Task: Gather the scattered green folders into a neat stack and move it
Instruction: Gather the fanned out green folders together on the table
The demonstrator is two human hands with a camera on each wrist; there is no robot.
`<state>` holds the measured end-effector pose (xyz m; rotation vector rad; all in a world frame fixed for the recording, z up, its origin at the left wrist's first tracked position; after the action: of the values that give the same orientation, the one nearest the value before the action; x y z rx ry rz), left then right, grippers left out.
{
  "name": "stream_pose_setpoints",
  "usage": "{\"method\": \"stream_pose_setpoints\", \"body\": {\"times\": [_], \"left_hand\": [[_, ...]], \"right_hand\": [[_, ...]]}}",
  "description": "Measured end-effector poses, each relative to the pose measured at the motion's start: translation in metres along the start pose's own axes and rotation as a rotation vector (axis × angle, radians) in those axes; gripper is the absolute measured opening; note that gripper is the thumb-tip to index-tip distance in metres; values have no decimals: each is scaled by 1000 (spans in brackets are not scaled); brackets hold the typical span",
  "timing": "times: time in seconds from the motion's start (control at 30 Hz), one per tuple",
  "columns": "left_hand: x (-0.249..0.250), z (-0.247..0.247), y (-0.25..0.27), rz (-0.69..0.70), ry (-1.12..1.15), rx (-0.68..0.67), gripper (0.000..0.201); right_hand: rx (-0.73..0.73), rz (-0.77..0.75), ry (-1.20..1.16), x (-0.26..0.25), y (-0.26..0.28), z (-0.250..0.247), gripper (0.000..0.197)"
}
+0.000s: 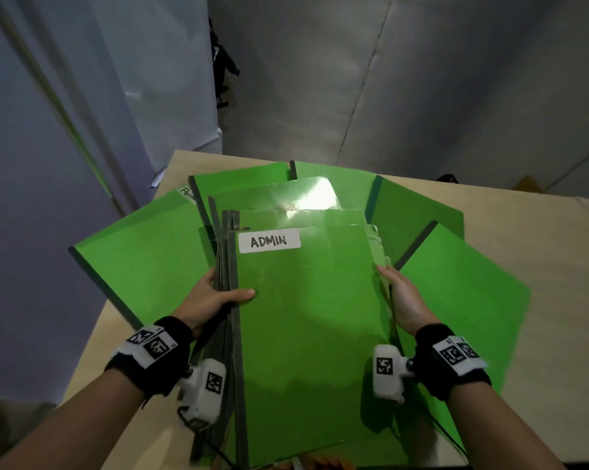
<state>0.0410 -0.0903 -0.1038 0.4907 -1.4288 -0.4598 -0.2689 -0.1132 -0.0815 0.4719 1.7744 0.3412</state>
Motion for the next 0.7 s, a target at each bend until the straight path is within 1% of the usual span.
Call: {"method": "stream_pose_setpoints", "body": {"times": [0.07,0.13,0.17,0.2,0.23,0.27,0.3,0.33,0.4,0.5,0.53,0.6,0.7], "left_hand": [[1,2,2,10,4,0,114],[1,3,4,9,34,-11,125],[0,2,4,1,64,-19,126],[0,1,5,-3,87,-28,124],[0,1,5,0,101,-37,119],[0,1,4,12,108,-45,112],[-2,0,1,20,110,-45,106],[-2,0,0,29,111,-52,99],[-1,1,0,36,111,-63,91],[-4,2,-2,28,113,-66,97],[-4,2,-3,34,99,-56,100],[-3,3,-4,28,99,-44,97],[3,6,-4,49,52,-48,96]], "right_hand": [[66,0,109,12,-6,-17,47],[206,31,257,42,-25,-57,35],[286,85,372,72,-45,-90,32],[361,167,493,94,-54,-120,39],[447,286,552,107,-47,-145,56],[529,413,557,121,-38,-165,87],[596,519,561,114,-13,-171,113],[638,582,544,111,1,-177,125],[673,636,502,110,13,-186,125],[684,642,467,110,10,-197,120],[678,626,430,113,5,-200,119],[661,586,363,116,-5,-200,118],[632,468,275,103,-16,-190,100]]}}
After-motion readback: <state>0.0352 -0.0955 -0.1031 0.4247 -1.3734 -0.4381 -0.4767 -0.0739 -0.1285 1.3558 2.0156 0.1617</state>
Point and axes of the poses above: each hand's wrist, its own y-axis away from the middle knuckle, its own z-axis out of the palm, x = y × z, the point moved 8 cm from there along -y, towards the middle knuckle, and after that the axes turned 3 degrees about y, right-handed, at the moved point
